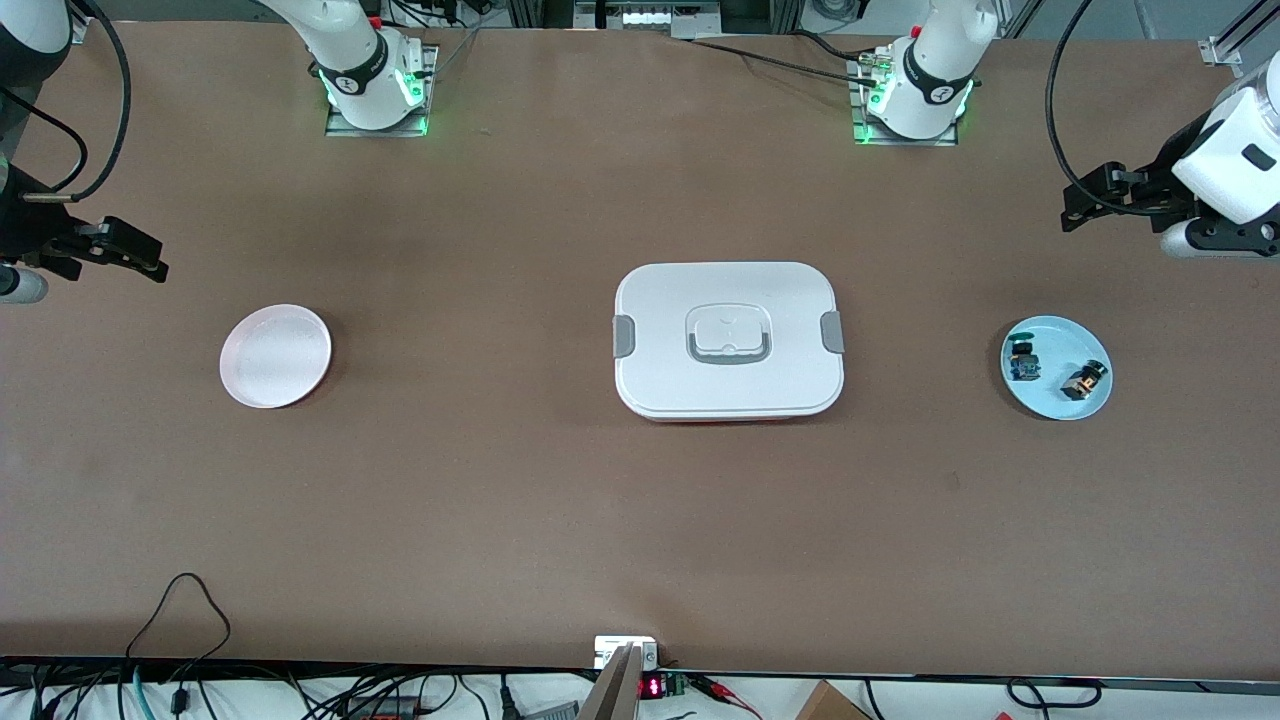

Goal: Transfer orange switch to right arm and place
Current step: 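Move the left gripper over the light-blue dish, then lower the left gripper and grasp the orange switch in the blue dish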

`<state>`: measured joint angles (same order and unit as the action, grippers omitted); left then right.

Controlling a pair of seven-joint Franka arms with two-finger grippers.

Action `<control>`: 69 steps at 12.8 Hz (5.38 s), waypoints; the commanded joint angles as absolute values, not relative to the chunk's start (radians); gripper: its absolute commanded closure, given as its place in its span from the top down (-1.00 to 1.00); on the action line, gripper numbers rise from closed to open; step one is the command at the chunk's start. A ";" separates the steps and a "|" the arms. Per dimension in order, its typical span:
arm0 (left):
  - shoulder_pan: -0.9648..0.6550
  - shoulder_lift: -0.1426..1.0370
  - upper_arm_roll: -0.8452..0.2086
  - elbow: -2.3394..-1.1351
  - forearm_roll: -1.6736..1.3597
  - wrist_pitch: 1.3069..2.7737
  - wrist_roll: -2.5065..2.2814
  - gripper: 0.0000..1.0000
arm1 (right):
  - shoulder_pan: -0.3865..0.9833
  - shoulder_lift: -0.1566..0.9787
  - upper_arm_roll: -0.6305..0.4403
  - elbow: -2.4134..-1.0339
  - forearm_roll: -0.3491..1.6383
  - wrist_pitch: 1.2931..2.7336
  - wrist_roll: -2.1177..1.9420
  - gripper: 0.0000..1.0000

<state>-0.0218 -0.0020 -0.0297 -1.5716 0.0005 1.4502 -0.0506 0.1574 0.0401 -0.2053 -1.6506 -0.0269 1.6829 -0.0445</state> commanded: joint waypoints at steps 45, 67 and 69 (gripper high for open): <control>0.391 0.606 -0.041 -1.727 -0.067 2.200 2.899 1.00 | 0.144 0.054 -0.206 -1.634 -0.020 1.686 -0.040 1.00; 0.440 0.564 -0.054 -1.881 -0.074 2.332 2.884 1.00 | 0.155 0.077 -0.204 -1.605 -0.020 1.678 -0.058 1.00; 0.445 0.568 -0.054 -1.897 -0.074 2.376 2.884 1.00 | 0.155 0.089 -0.204 -1.605 -0.020 1.678 -0.055 1.00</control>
